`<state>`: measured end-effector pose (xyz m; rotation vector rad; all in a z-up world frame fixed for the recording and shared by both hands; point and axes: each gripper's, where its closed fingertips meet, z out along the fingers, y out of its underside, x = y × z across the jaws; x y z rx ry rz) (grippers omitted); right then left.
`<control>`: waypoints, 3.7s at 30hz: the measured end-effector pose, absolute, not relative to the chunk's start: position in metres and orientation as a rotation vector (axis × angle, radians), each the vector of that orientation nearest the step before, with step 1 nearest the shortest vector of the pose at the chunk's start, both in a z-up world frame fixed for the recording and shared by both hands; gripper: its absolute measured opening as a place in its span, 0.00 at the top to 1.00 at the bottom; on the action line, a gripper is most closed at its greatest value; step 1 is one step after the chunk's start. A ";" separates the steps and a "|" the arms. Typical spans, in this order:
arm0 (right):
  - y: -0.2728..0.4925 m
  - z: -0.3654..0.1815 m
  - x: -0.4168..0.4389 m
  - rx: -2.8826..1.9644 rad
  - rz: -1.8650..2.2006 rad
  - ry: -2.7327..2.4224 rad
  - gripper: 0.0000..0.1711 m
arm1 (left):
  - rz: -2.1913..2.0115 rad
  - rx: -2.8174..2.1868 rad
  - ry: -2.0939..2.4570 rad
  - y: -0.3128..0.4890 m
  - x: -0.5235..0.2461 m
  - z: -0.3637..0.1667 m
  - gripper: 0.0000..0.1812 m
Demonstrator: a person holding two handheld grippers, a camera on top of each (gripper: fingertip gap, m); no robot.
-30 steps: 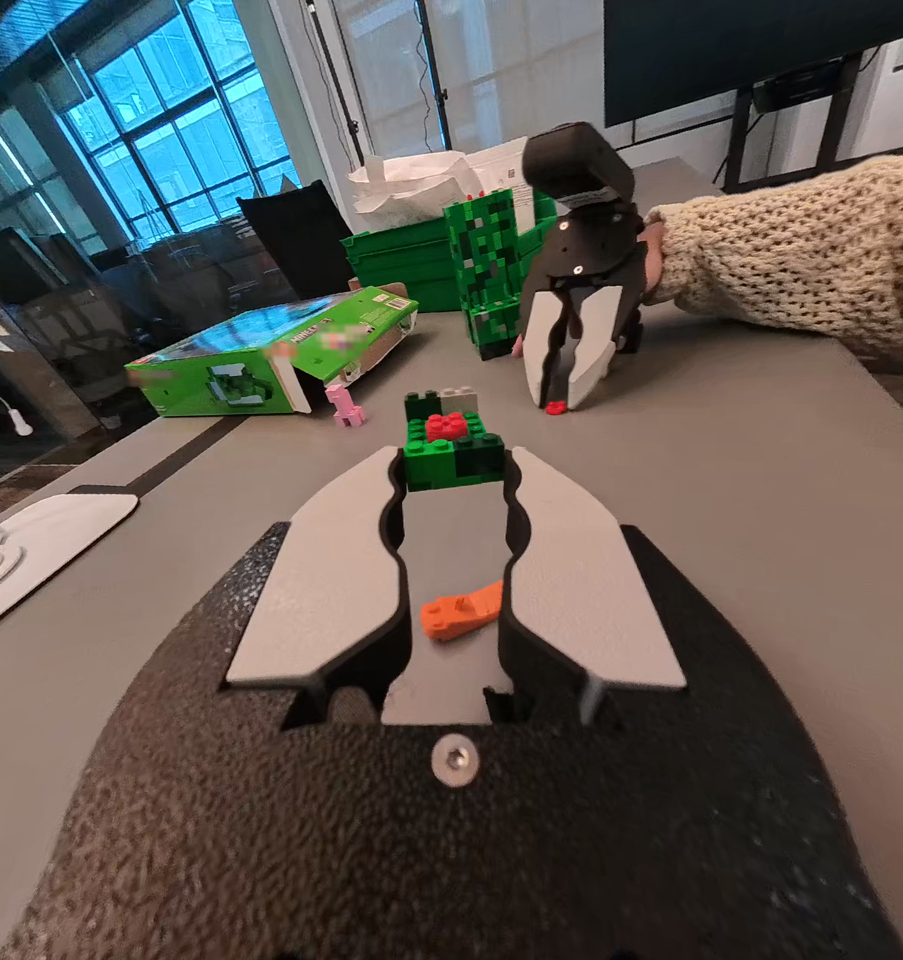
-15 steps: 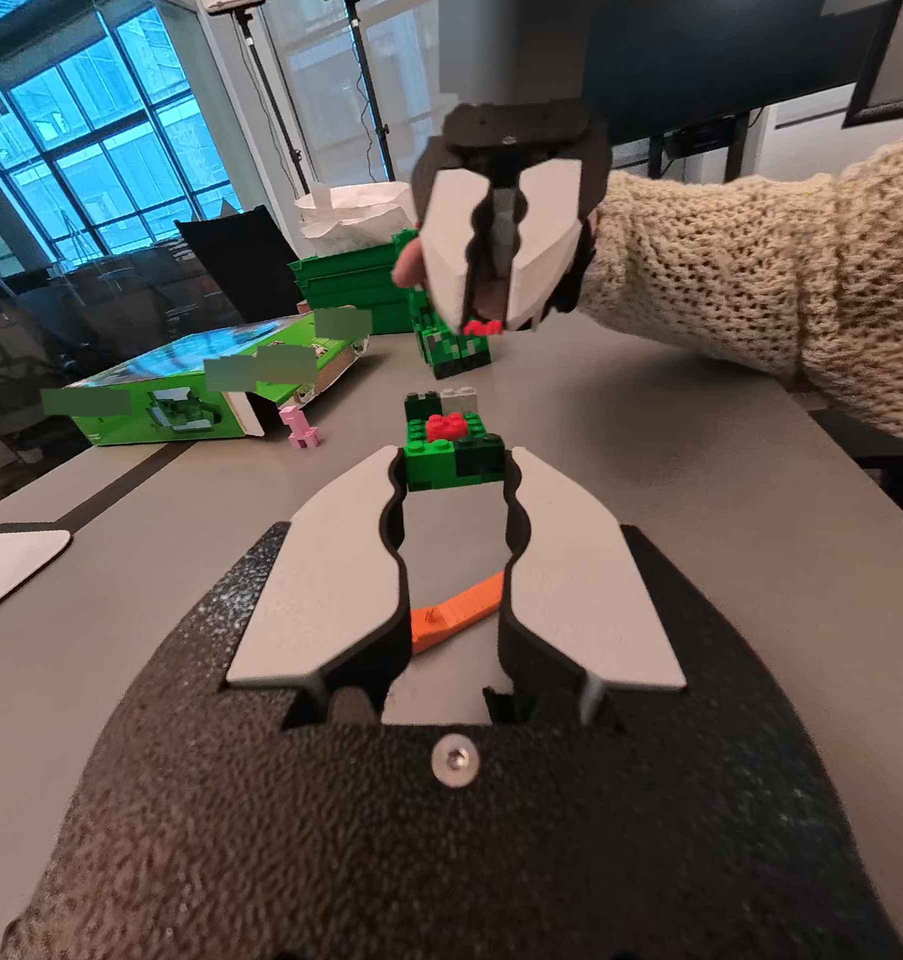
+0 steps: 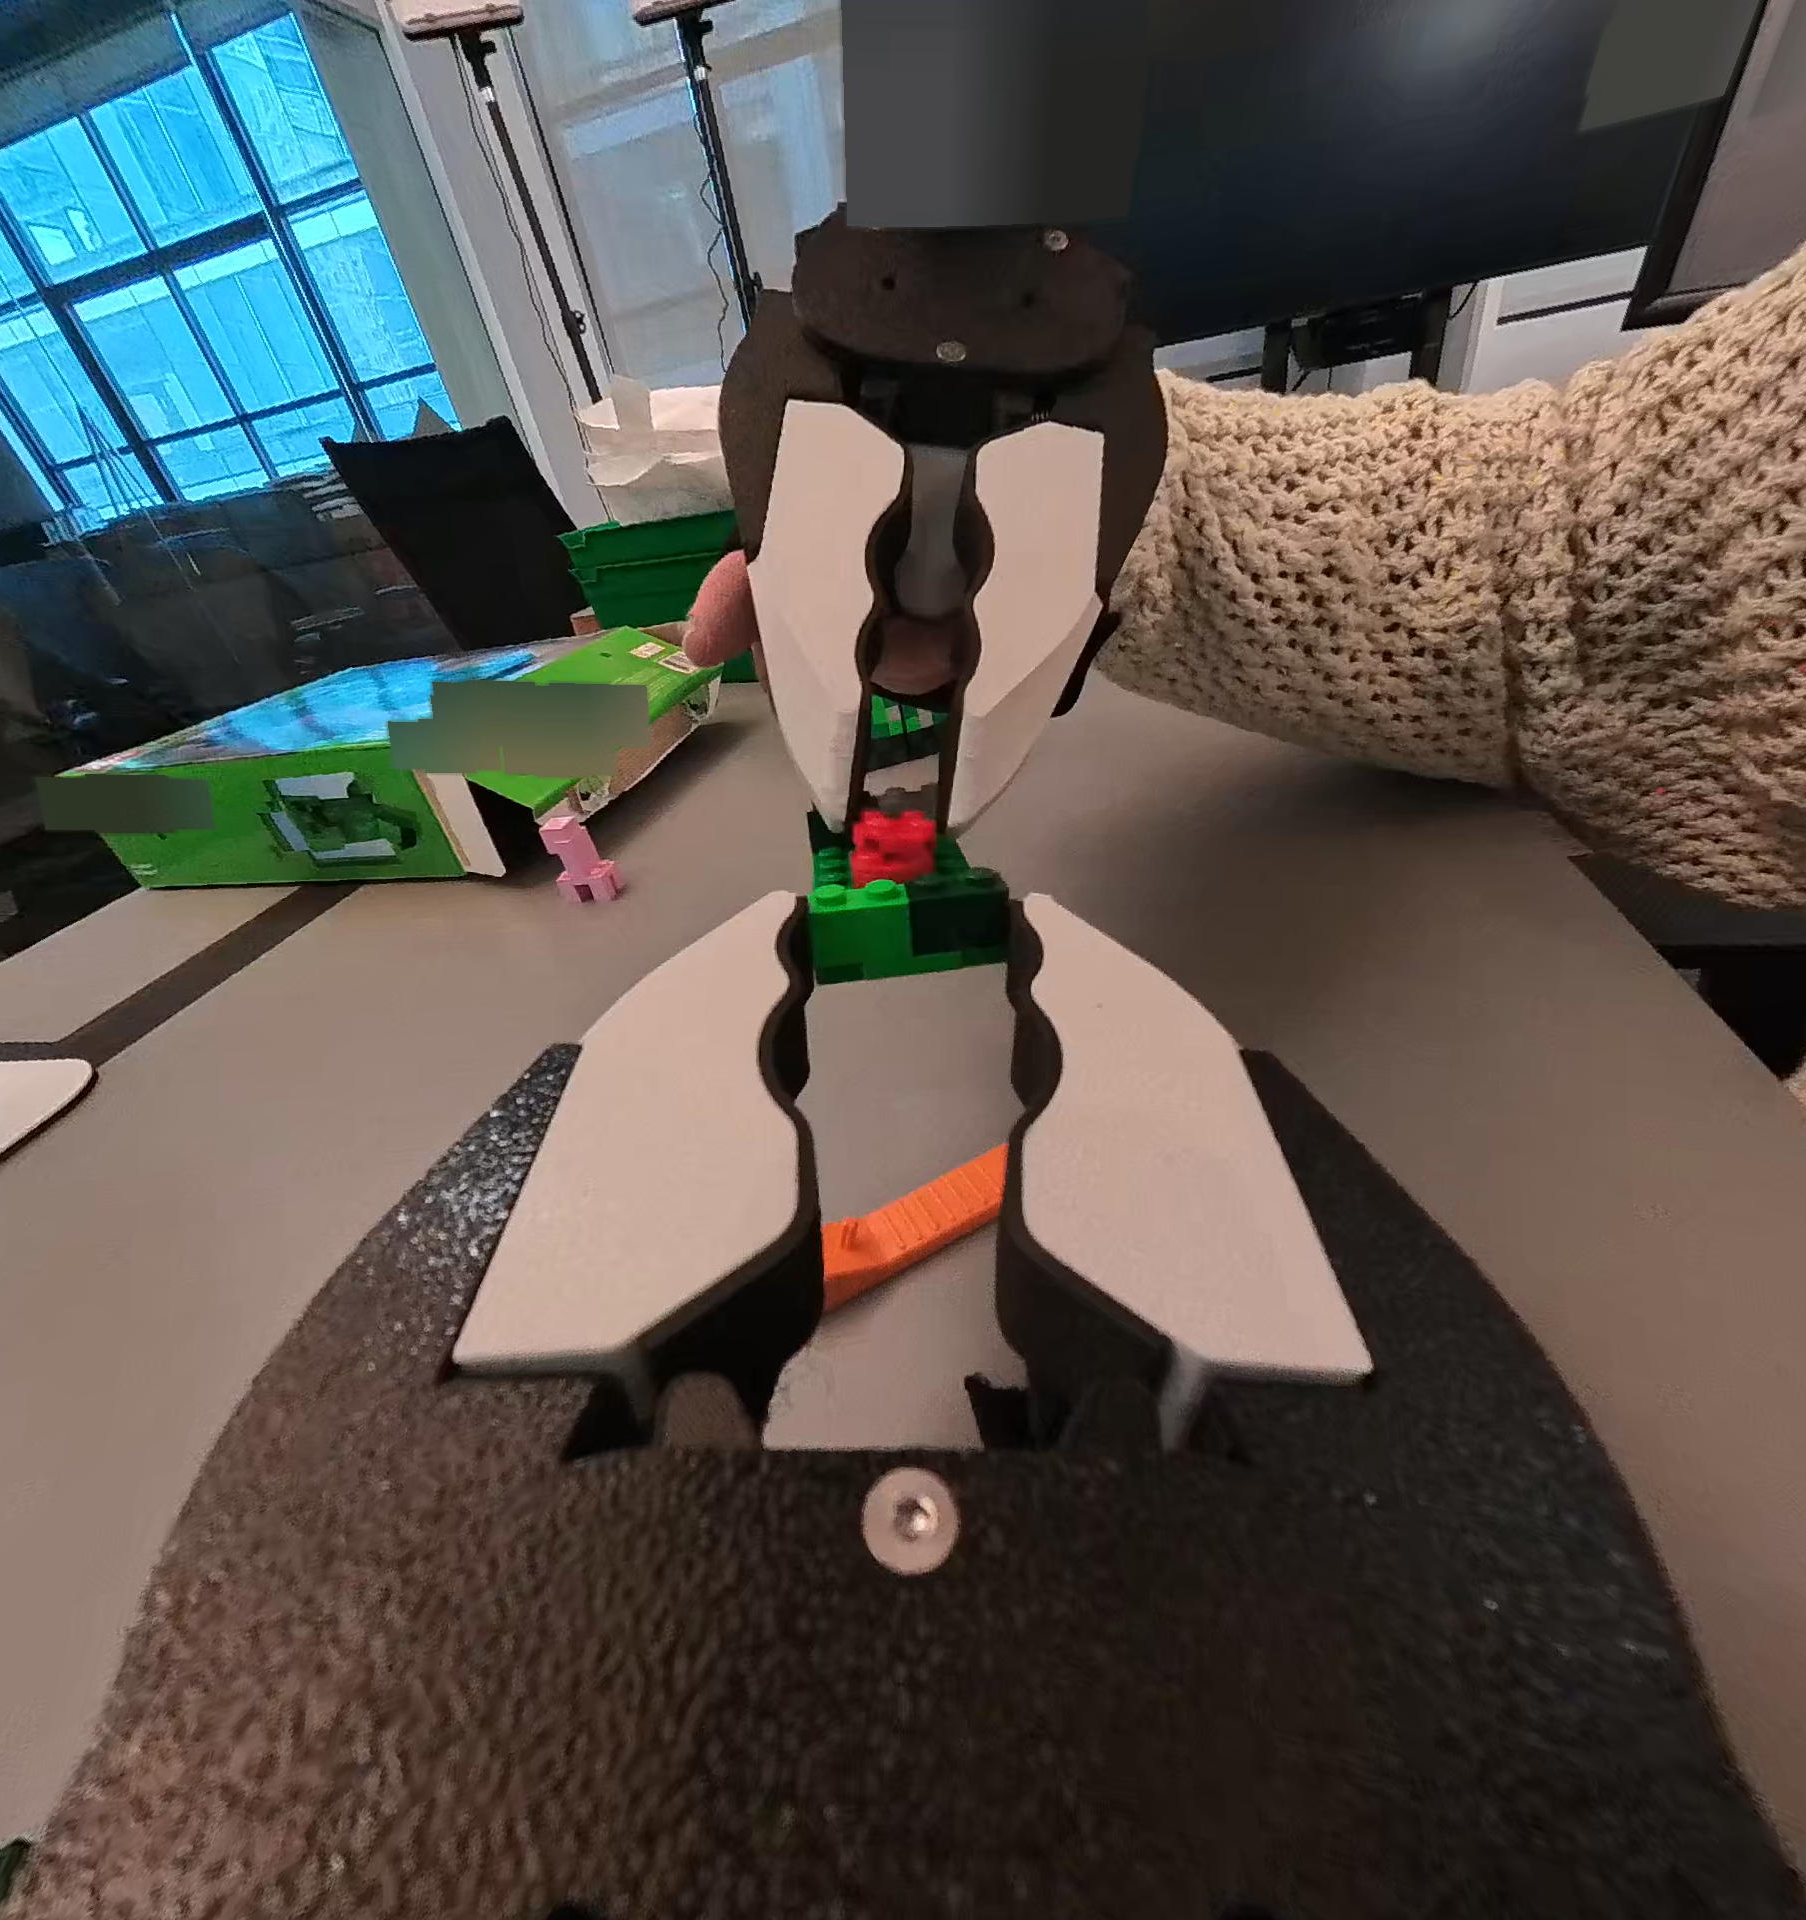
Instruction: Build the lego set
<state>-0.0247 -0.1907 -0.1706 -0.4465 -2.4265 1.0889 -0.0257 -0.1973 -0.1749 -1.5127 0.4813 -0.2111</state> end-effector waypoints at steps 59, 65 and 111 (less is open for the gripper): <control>-0.180 -0.168 -0.072 -0.058 -0.004 -1.577 0.91 | -0.230 -1.529 0.254 -0.191 -0.054 -0.169 0.81; -0.179 -0.164 -0.073 -0.156 0.146 -1.557 0.72 | -0.174 -1.541 0.230 -0.190 -0.064 -0.170 0.81; -0.036 -0.157 -0.104 -0.922 1.051 -1.210 0.82 | -0.172 -2.133 0.438 -0.132 -0.069 -0.252 0.80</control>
